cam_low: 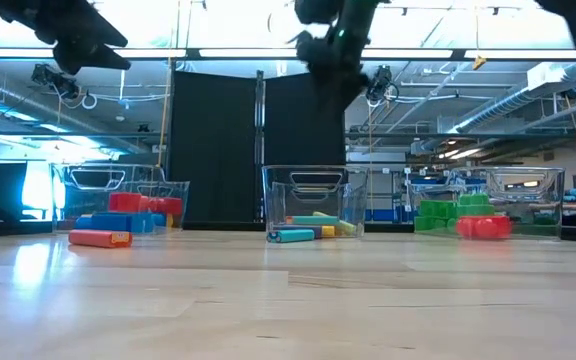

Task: Sort blocks by size
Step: Put the red 2 stud game piece into the right transparent bin

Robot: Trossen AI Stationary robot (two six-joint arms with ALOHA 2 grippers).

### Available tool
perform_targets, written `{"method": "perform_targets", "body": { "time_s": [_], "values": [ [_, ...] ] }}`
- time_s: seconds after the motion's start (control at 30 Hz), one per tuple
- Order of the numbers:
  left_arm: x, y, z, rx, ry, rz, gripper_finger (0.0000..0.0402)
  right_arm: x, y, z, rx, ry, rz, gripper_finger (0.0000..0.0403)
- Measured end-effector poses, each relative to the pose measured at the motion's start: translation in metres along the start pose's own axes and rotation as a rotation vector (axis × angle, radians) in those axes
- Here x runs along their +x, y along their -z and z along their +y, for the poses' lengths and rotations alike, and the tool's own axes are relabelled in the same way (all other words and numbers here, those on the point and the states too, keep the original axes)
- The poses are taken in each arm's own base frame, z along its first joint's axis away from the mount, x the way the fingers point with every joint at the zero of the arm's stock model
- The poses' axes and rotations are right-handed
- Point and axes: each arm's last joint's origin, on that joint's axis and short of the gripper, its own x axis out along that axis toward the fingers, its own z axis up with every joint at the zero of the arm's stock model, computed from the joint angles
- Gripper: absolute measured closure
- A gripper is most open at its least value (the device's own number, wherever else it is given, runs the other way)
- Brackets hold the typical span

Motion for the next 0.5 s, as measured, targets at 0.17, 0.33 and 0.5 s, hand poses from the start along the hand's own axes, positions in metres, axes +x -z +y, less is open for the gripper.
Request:
{"method": "perform_targets", "body": {
  "time_s": [0.17,0.33,0.5],
  "values": [
    [0.014,-0.013,-0.012,0.001,-0.045,0.056,0.0126,-0.013,0.029,0.012,-0.028,-0.026,-0.018,0.015],
    [0.033,-0.025,-0.027,0.027,-0.066,0.124,0.0126,-0.026,0.075,0.019,0.019,-0.052,-0.034,0.0162],
    [0.048,-0.037,-0.045,0.016,-0.029,0.211,0.0126,-0.047,0.133,0.026,0.072,-0.037,-0.035,0.0169]
  ]
}}
